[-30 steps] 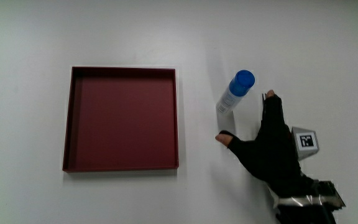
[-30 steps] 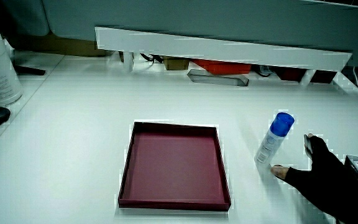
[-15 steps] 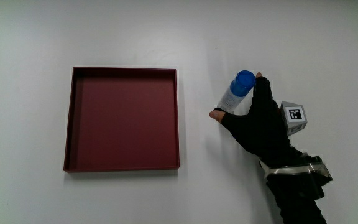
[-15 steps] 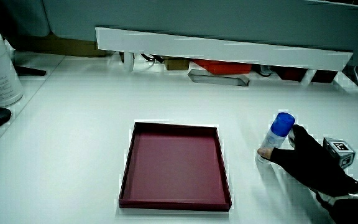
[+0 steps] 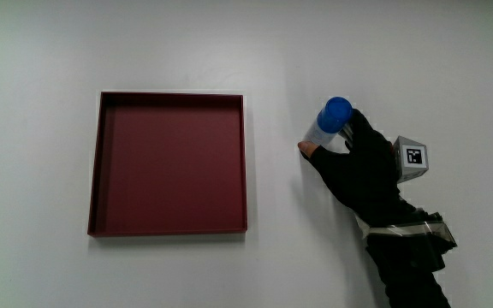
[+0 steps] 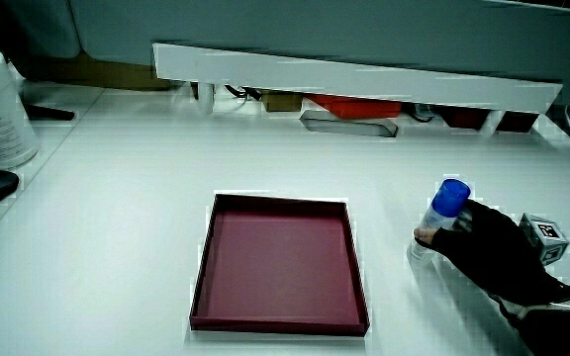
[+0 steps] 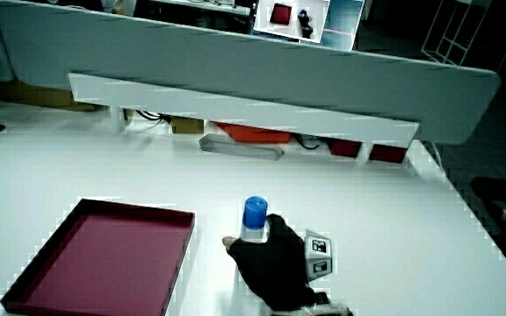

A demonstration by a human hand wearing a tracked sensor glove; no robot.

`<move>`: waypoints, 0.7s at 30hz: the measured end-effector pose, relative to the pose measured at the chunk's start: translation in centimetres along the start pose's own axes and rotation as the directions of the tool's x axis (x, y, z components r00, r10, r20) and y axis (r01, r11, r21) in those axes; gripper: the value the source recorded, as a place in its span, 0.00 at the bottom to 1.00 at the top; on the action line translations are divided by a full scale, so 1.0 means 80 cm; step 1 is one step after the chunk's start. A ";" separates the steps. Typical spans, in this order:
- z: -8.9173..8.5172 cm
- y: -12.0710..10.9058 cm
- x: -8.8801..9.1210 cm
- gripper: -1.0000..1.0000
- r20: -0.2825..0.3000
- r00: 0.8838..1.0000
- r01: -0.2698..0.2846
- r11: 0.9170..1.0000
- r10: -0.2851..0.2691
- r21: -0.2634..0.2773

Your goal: Pick glue from desk

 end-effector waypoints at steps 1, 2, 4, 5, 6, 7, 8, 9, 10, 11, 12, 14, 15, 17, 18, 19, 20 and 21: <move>0.001 0.001 0.001 0.86 0.007 1.000 -0.011 1.000 0.011 0.005; 0.001 0.001 0.002 0.89 0.011 1.000 -0.012 1.000 0.012 0.007; 0.001 0.000 0.001 0.93 0.031 0.999 -0.029 0.999 0.028 0.020; 0.002 -0.001 0.001 0.95 0.040 0.999 -0.034 0.999 0.032 0.028; 0.002 -0.001 0.000 0.98 0.047 0.998 -0.037 0.999 0.036 0.030; 0.000 -0.002 -0.002 1.00 0.041 0.998 -0.057 0.998 0.056 0.025; 0.000 -0.002 -0.003 1.00 0.051 0.997 -0.056 0.998 0.055 0.029; 0.000 -0.003 -0.004 1.00 0.059 0.997 -0.057 0.998 0.055 0.033; 0.000 -0.003 -0.004 1.00 0.053 0.997 -0.059 0.998 0.058 0.030; 0.002 -0.003 -0.003 1.00 0.061 0.996 -0.069 0.997 0.067 0.030; 0.002 -0.002 -0.005 1.00 0.067 0.995 -0.081 0.996 0.079 0.026; 0.001 -0.002 -0.015 1.00 0.071 0.994 -0.082 0.996 0.080 0.019; 0.001 0.000 -0.018 1.00 0.081 0.992 -0.094 0.995 0.093 0.016; -0.001 0.001 -0.031 1.00 0.084 0.990 -0.115 0.993 0.114 0.003; -0.002 0.002 -0.035 1.00 0.093 0.988 -0.121 0.993 0.120 -0.002; -0.004 0.004 -0.040 1.00 0.108 0.985 -0.132 0.991 0.132 -0.006; -0.008 0.005 -0.049 1.00 0.101 0.984 -0.144 0.989 0.145 -0.017; -0.011 0.006 -0.057 1.00 0.100 0.981 -0.162 0.986 0.164 -0.031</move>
